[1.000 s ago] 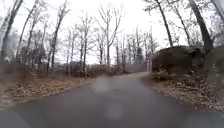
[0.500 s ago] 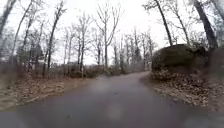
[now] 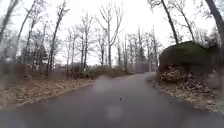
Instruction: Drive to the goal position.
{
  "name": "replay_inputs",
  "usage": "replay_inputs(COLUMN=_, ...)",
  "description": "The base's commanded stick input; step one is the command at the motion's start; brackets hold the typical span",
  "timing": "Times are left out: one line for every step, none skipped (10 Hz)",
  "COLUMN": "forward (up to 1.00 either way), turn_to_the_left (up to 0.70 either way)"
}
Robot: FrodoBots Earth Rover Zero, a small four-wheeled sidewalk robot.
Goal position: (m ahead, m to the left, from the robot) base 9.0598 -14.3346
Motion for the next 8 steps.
replay_inputs(forward=1.00, turn_to_the_left=0.00)
replay_inputs(forward=1.00, turn_to_the_left=0.00)
replay_inputs(forward=1.00, turn_to_the_left=0.00)
replay_inputs(forward=1.00, turn_to_the_left=0.00)
replay_inputs(forward=1.00, turn_to_the_left=0.00)
replay_inputs(forward=1.00, turn_to_the_left=0.00)
replay_inputs(forward=1.00, turn_to_the_left=0.00)
replay_inputs(forward=1.00, turn_to_the_left=0.00)
